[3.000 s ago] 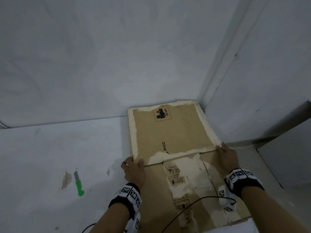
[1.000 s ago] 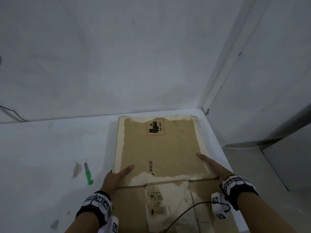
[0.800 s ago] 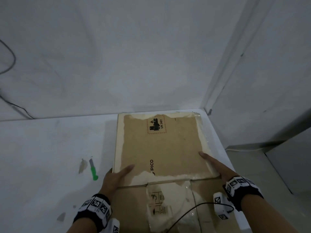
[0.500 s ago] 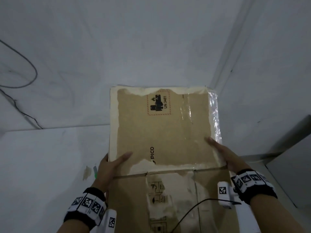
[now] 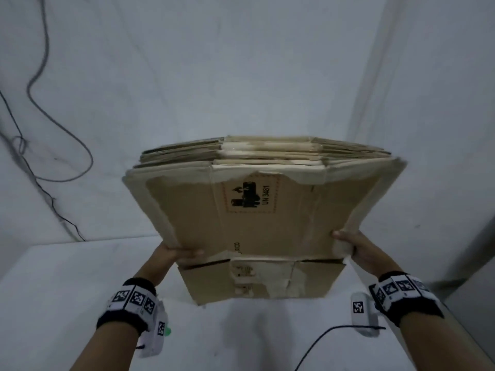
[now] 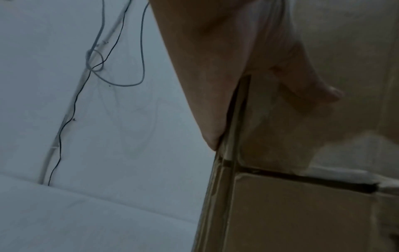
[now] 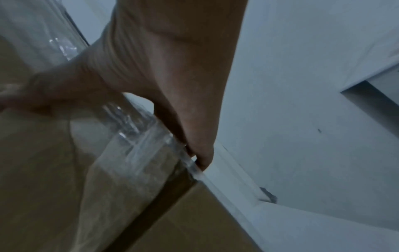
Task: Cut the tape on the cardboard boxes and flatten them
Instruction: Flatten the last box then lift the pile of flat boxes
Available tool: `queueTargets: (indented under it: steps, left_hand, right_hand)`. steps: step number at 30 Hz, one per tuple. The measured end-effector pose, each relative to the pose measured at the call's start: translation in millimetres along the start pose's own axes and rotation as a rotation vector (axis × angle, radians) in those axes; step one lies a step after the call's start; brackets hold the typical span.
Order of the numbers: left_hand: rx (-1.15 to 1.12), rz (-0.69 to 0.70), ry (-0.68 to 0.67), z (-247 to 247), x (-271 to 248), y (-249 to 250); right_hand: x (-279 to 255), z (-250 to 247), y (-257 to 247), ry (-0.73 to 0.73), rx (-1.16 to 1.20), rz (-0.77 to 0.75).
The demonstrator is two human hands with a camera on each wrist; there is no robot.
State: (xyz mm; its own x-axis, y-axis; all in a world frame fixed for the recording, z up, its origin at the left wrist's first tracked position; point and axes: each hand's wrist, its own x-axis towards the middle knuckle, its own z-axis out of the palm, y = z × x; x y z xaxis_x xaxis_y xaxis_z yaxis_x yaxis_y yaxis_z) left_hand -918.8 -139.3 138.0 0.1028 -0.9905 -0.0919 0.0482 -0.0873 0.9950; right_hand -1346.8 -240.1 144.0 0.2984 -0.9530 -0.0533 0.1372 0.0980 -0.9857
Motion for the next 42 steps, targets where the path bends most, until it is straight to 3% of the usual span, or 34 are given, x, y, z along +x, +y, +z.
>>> queueTargets:
  steps: [5,9,16,22,33,42]
  left_hand:
    - [0.045,-0.064,-0.063,-9,6,7]
    - [0.062,-0.077,-0.079,-12,6,9]
    - [0.020,-0.094,-0.077,-14,16,9]
    - [-0.110,-0.049,-0.027,-12,24,10]
    - [-0.112,-0.020,-0.041,-14,48,19]
    - [-0.258,0.147,0.086,-2,58,27]
  right_hand:
    - [4,-5,-28,-0.135,-0.117,0.130]
    - [10,-9,-38,-0.151,-0.151,0.217]
    - [15,0,-27,-0.118,-0.088,0.080]
    - [26,-2,-17,0.019,-0.070,-0.013]
    - [46,3,-12,-0.002,-0.058,-0.043]
    - [68,16,-27,0.075,0.092,-0.144]
